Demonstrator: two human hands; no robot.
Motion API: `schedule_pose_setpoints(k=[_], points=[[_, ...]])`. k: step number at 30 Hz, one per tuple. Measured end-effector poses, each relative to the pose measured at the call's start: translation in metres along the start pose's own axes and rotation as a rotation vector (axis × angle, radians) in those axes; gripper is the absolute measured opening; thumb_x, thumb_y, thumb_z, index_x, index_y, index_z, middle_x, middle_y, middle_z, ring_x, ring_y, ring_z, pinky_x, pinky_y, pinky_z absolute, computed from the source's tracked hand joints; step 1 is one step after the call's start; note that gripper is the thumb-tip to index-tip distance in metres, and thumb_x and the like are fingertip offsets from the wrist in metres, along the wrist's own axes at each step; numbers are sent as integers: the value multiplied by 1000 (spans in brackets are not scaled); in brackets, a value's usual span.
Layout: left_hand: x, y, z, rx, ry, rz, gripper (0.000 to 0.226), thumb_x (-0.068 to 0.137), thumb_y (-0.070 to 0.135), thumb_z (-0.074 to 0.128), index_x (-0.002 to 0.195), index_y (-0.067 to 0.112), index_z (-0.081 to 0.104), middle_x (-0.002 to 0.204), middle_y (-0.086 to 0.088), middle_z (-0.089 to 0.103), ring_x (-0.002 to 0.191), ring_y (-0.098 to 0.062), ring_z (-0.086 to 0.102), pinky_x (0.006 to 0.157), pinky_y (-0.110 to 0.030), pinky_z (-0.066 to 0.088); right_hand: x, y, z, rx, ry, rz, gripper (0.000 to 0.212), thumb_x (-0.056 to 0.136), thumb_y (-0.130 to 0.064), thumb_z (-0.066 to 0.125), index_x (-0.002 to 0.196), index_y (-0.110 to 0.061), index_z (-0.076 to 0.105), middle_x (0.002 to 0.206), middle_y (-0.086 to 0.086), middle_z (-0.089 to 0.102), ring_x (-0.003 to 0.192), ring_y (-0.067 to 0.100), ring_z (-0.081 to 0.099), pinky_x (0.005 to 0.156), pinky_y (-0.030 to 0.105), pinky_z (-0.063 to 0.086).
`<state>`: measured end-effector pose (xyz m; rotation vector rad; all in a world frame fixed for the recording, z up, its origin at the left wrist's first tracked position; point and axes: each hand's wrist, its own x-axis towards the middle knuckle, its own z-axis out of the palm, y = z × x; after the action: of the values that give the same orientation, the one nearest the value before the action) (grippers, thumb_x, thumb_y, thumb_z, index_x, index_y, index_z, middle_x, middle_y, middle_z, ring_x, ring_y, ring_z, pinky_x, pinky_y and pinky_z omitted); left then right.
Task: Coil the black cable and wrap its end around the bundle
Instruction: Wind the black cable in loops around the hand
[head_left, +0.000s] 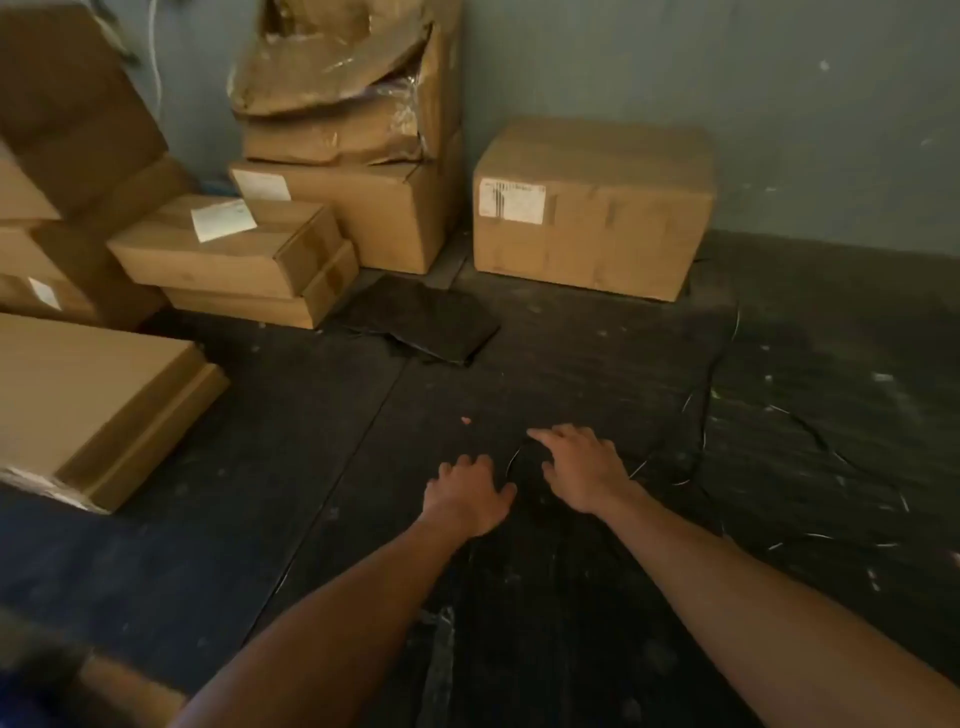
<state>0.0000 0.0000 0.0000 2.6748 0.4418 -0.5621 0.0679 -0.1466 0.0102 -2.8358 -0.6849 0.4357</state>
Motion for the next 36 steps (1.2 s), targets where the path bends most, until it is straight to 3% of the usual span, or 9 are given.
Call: schedule_pose_setpoints(k=[5, 9, 13, 17, 20, 24, 28, 31, 36], points=[[20, 7, 18, 92, 52, -33, 61, 90, 56, 53, 137, 18, 45, 141, -12, 45, 131, -33, 42, 103, -49, 44, 30, 2, 16, -108, -103, -22, 63, 92, -20, 57, 147, -36, 32, 150, 7, 38, 137, 30, 35, 109, 51, 36], [32, 8, 27, 71, 62, -46, 51, 93, 40, 56, 137, 15, 45, 140, -11, 46, 129, -31, 44, 101, -46, 46, 47, 5, 24, -181, -148, -39, 64, 91, -19, 58, 147, -38, 33, 154, 9, 30, 140, 32, 28, 111, 53, 33], [33, 4, 26, 5, 91, -34, 38, 96, 27, 52, 131, 13, 50, 131, -10, 52, 121, -27, 49, 97, -44, 49, 48, 8, 22, -213, -114, -57, 39, 93, -25, 56, 131, -31, 50, 144, 7, 39, 134, 29, 34, 108, 49, 36], [30, -10, 14, -344, 11, -28, 19, 99, 23, 49, 117, 17, 49, 102, -6, 63, 89, -19, 64, 77, -38, 56, 45, 11, 16, -99, -5, -99, 10, 94, -26, 53, 102, -31, 52, 117, -1, 55, 117, 22, 48, 98, 43, 40], [26, -15, -7, -752, -148, -69, 23, 101, 19, 46, 120, 13, 56, 86, -2, 63, 74, -13, 62, 70, -29, 54, 42, 7, -3, 88, 95, -160, 8, 97, -24, 48, 99, -32, 49, 103, -4, 58, 102, 18, 55, 93, 41, 44], [5, -8, -49, -1308, -407, -81, 22, 101, 25, 46, 101, 14, 65, 66, 3, 46, 67, -13, 49, 76, -33, 49, 41, 4, -38, 251, 265, -248, 7, 98, -20, 47, 99, -26, 50, 99, 0, 57, 94, 20, 55, 85, 45, 48], [-19, 6, -86, -1730, -538, 63, 17, 97, 25, 52, 92, 15, 65, 63, 4, 34, 60, -12, 42, 76, -36, 50, 35, 1, -75, 490, 405, -346, 6, 99, -19, 48, 99, -24, 51, 92, -1, 55, 85, 17, 54, 76, 39, 48], [-43, 26, -111, -1832, -626, 237, 20, 97, 25, 51, 89, 16, 67, 61, 5, 39, 61, -11, 46, 78, -36, 50, 22, -5, -104, 620, 491, -396, 9, 99, -17, 49, 101, -19, 57, 83, -7, 54, 79, 12, 55, 71, 29, 44], [-81, 63, -139, -1795, -704, 438, 23, 97, 30, 49, 89, 16, 67, 60, 6, 48, 65, -10, 54, 86, -37, 48, -12, -14, -139, 704, 588, -402, 13, 100, -16, 48, 101, -15, 61, 90, 2, 63, 85, 21, 60, 75, 38, 50]])
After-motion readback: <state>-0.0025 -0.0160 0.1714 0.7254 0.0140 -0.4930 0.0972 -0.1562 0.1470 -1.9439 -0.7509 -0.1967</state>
